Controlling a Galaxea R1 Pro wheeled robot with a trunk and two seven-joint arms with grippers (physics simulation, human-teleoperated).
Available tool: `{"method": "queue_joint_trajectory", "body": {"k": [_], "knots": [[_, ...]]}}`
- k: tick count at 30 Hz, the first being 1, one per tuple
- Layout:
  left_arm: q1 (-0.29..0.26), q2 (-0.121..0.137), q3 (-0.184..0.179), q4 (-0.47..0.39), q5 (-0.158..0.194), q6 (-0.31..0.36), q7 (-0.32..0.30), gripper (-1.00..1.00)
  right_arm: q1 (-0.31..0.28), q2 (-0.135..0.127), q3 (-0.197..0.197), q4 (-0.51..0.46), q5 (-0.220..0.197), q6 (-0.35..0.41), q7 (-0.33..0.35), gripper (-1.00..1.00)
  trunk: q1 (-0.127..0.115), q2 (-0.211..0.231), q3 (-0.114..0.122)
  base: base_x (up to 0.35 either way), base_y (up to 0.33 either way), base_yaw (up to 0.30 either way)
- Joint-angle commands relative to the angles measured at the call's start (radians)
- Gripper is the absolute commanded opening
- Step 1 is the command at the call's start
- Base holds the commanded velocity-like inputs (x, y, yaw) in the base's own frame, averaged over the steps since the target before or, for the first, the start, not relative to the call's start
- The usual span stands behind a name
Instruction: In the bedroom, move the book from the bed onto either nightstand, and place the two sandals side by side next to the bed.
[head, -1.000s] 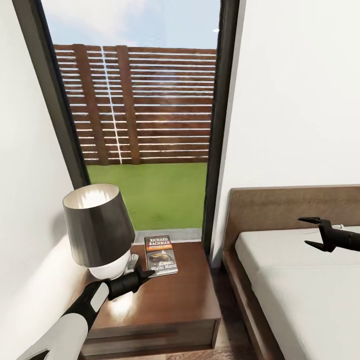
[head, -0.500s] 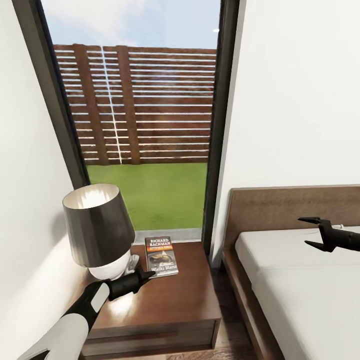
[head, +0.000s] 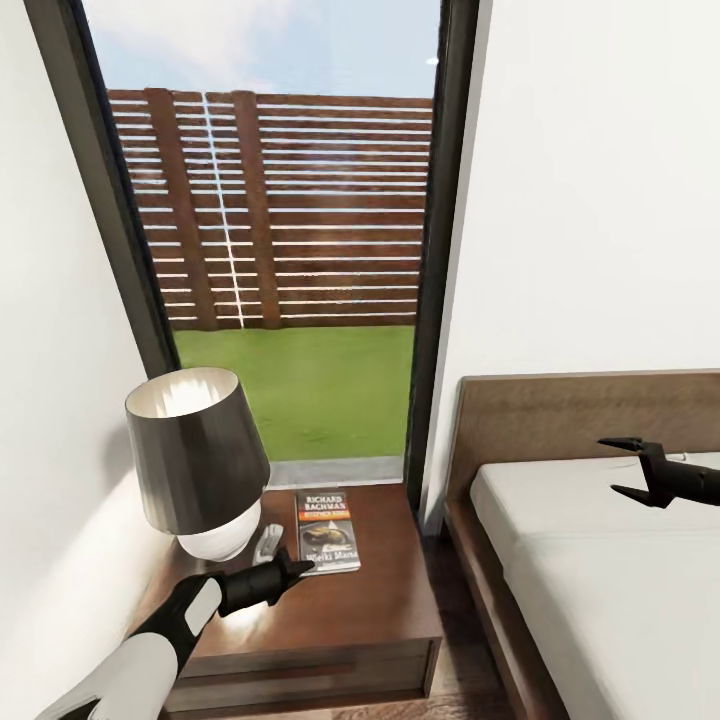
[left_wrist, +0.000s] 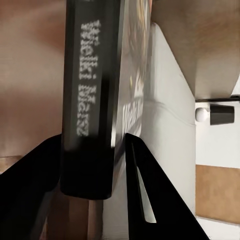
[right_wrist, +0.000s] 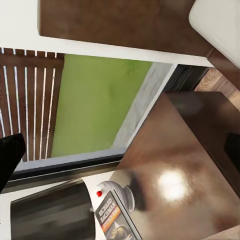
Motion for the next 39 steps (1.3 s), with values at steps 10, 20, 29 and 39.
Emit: {"method": "queue_joint_trajectory", "body": {"k": [10,20,29,39], "knots": [[-0.001,-0.001,0.009,0.005,-0.048,0.007,-0.001,-1.0,-0.001,-0.027,0.008,-0.031,0.002,0.012,0.019,1.0,0.0,0.0,-0.001,0.0,0.0,0.0],[-0.001,-0.003,0.009,0.006,-0.054,0.005,0.002,-1.0,0.006,-0.073,0.011,-0.156,0.007,0.021,0.041,1.0,0.0,0.0,-0.001,0.0,0.0,0.0],[-0.001,-0.004,0.008,0.006,-0.056,0.003,0.004,-1.0,0.028,-0.141,0.012,-0.31,0.003,0.021,0.047,1.0,0.0,0.0,-0.001,0.0,0.0,0.0],[-0.001,-0.005,0.007,0.006,-0.057,0.004,0.006,-1.0,0.031,-0.185,0.011,-0.361,-0.003,0.021,0.049,1.0,0.0,0.0,-0.001,0.0,0.0,0.0]]}}
